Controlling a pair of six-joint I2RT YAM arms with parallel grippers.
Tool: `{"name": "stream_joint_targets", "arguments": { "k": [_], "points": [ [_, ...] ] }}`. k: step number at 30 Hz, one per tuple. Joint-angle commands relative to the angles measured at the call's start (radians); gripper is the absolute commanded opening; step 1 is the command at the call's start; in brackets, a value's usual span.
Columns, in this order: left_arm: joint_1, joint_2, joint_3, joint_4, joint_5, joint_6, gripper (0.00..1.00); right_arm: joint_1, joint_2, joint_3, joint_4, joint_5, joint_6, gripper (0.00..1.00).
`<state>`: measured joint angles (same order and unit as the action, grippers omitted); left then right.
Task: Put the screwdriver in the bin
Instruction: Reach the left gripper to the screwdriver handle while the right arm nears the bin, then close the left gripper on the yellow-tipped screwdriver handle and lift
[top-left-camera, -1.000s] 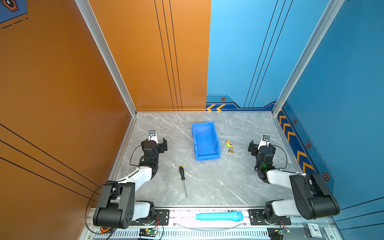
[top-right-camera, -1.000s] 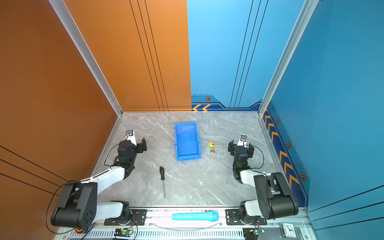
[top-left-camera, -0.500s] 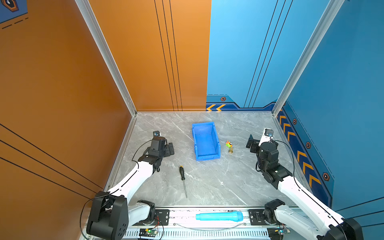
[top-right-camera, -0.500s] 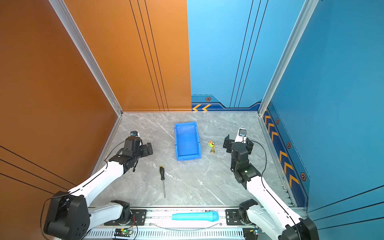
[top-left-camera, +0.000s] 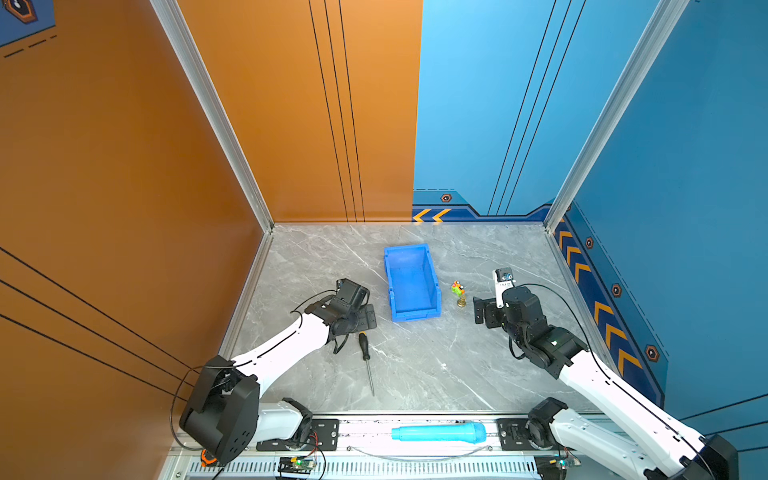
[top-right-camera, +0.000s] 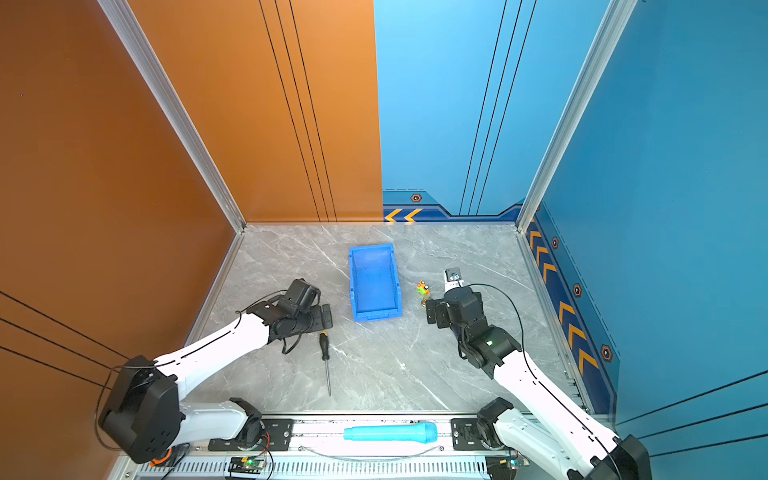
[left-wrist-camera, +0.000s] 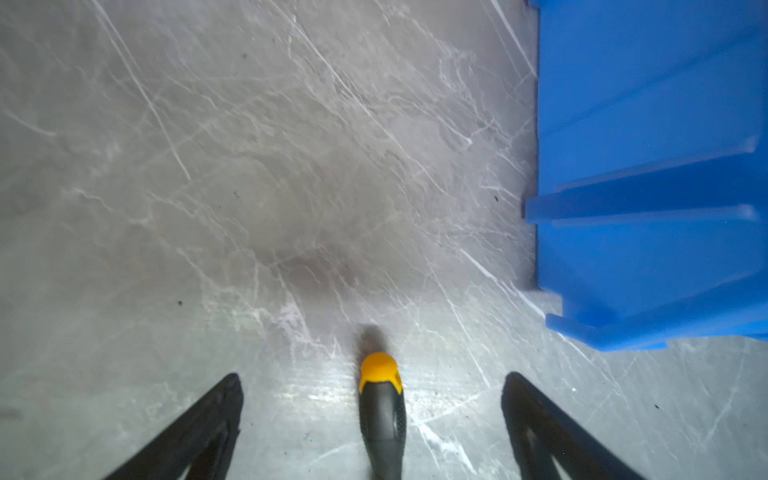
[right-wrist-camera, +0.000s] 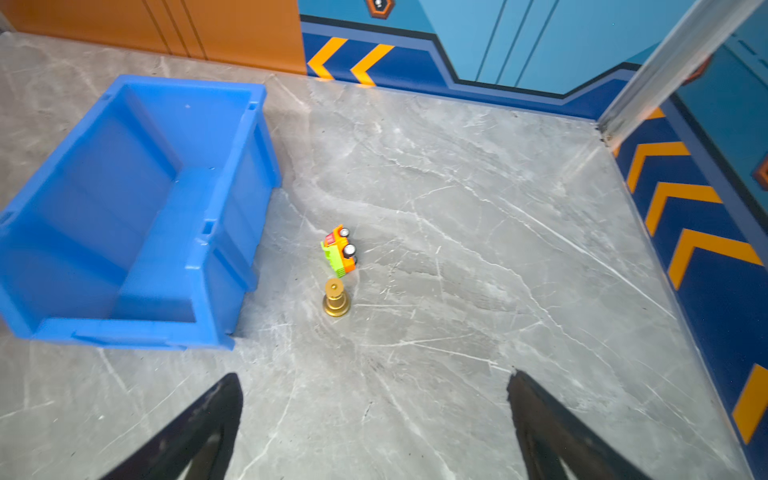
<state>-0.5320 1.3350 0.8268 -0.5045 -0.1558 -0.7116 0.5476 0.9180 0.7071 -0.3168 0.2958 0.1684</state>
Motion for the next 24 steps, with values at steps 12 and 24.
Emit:
{"name": "stream_joint_targets", "arguments": {
  "k": [12, 24],
  "points": [
    [-0.104, 0.219, 0.087, -0.091, -0.046, -0.233, 0.88, 0.1, 0.03, 0.038, -0.047, -0.149, -0.043, 1.0],
    [-0.156, 0.282, 0.048, -0.091, -0.05, -0.271, 0.66, 0.101, 0.018, 0.042, -0.054, -0.151, -0.056, 1.0]
  ]
}}
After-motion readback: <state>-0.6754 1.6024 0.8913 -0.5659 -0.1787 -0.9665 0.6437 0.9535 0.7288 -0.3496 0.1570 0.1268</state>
